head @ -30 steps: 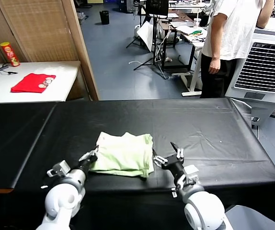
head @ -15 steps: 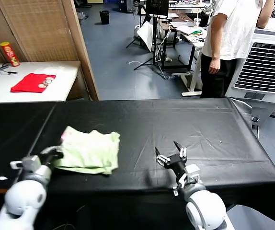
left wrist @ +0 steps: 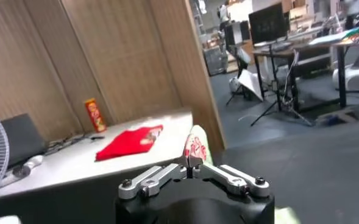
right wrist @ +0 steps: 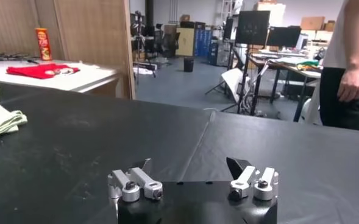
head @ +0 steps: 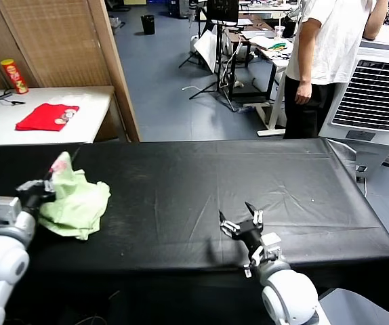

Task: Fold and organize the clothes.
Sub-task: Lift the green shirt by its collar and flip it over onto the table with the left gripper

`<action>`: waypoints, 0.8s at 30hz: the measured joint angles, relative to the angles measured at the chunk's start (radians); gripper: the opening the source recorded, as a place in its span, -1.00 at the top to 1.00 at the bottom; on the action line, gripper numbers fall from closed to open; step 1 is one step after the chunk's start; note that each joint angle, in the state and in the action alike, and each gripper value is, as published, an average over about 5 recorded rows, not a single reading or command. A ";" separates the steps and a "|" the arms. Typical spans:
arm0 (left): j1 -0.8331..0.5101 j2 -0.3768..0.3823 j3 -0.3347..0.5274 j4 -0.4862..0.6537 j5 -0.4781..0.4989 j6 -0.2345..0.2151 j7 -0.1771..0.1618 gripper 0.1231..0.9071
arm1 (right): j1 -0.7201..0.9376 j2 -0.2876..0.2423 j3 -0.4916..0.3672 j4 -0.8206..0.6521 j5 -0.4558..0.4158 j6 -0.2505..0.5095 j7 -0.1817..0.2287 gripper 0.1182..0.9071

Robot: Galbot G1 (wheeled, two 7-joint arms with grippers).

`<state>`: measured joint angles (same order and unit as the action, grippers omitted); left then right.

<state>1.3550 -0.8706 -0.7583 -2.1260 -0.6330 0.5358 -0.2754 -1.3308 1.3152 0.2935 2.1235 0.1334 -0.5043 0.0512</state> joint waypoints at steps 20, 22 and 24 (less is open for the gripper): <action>-0.154 -0.406 0.443 -0.011 -0.014 -0.017 -0.038 0.98 | -0.054 -0.006 0.063 0.042 -0.003 0.001 -0.021 -0.72; -0.147 -0.442 0.475 0.008 0.036 -0.039 -0.011 0.94 | -0.048 -0.015 0.066 0.038 0.019 -0.004 -0.028 -0.72; -0.140 -0.470 0.501 0.023 0.079 -0.052 0.016 0.77 | -0.039 -0.024 0.064 0.031 0.049 -0.012 -0.033 -0.72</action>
<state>1.2154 -1.3402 -0.2575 -2.1029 -0.5538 0.4840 -0.2590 -1.3699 1.2907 0.3574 2.1548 0.1827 -0.5168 0.0178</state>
